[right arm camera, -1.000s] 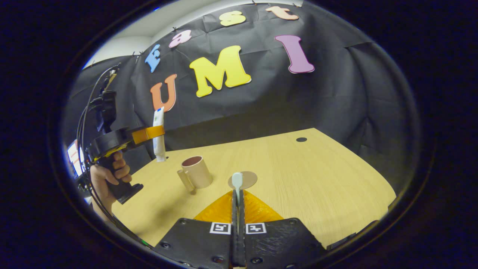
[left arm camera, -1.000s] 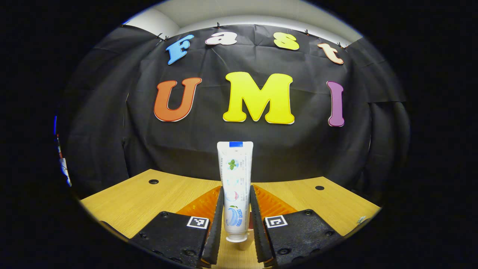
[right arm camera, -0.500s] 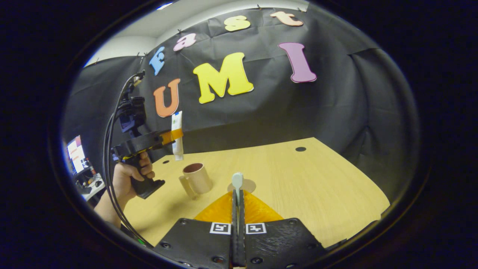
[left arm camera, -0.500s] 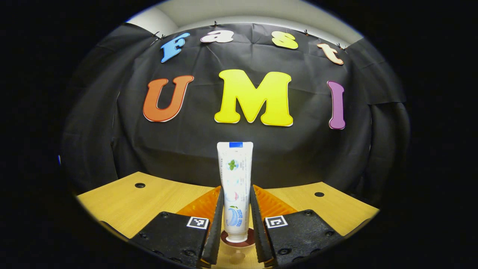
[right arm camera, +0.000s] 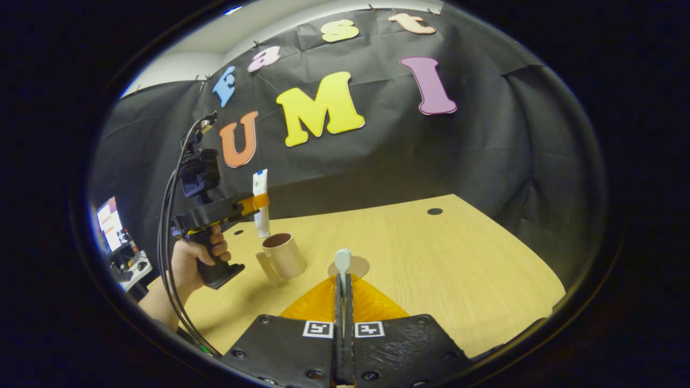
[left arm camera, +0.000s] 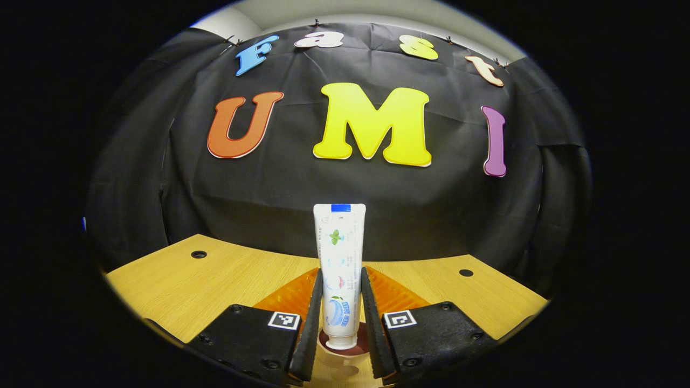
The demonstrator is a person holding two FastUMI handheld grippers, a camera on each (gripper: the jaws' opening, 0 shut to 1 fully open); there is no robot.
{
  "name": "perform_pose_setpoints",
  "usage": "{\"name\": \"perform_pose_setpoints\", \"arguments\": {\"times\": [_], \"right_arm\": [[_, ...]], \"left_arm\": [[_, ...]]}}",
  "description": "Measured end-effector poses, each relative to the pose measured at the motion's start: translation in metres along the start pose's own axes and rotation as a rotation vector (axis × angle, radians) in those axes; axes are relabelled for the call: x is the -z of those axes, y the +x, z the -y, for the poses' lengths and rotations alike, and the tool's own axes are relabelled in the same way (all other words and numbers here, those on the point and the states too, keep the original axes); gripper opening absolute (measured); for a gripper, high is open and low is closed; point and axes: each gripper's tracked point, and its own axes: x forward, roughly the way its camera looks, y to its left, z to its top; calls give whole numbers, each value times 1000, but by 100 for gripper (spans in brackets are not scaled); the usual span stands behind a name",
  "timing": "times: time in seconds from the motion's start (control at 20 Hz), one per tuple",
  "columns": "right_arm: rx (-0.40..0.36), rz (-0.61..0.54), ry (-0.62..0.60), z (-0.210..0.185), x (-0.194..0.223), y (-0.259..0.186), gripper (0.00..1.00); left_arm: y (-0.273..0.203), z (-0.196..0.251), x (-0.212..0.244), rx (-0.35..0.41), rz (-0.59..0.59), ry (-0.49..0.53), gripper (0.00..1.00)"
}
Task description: Put the toothbrush and toothpaste on the desktop into the cup, then pick up the cup and place it on the coaster on the desktop.
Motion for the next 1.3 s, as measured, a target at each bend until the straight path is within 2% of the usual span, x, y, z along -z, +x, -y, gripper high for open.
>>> {"name": "perform_pose_setpoints", "arguments": {"times": [0.4,0.45,0.5,0.7,0.85,0.9,0.95,1.0,1.05,1.1,1.3], "right_arm": [[7,8,4,2,-1,0,0],[7,9,3,1,-1,-1,0],[6,9,3,1,-2,-1,0],[1,-6,-2,-2,3,1,0],[-4,-4,-5,-3,5,-3,0],[-5,-1,-7,-2,4,1,0],[-9,4,-9,-2,0,4,0],[-15,7,-10,-4,-1,6,0],[-21,9,-13,-6,-2,7,0],[-34,11,-20,-10,-2,8,0],[-79,10,-45,-29,-7,13,2]], "left_arm": [[1,5,5,9,-16,4,46],[1,4,7,6,-22,4,50],[1,3,8,3,-25,2,46],[2,2,10,2,-36,-1,47],[-1,6,-5,12,5,10,47],[-1,7,-6,9,12,20,53],[-8,5,-10,0,17,38,77],[-8,2,-11,-10,20,42,90],[-10,0,-12,-17,24,38,87],[-13,-2,-15,-21,29,32,98],[-28,-15,-23,-41,51,33,98]]}}
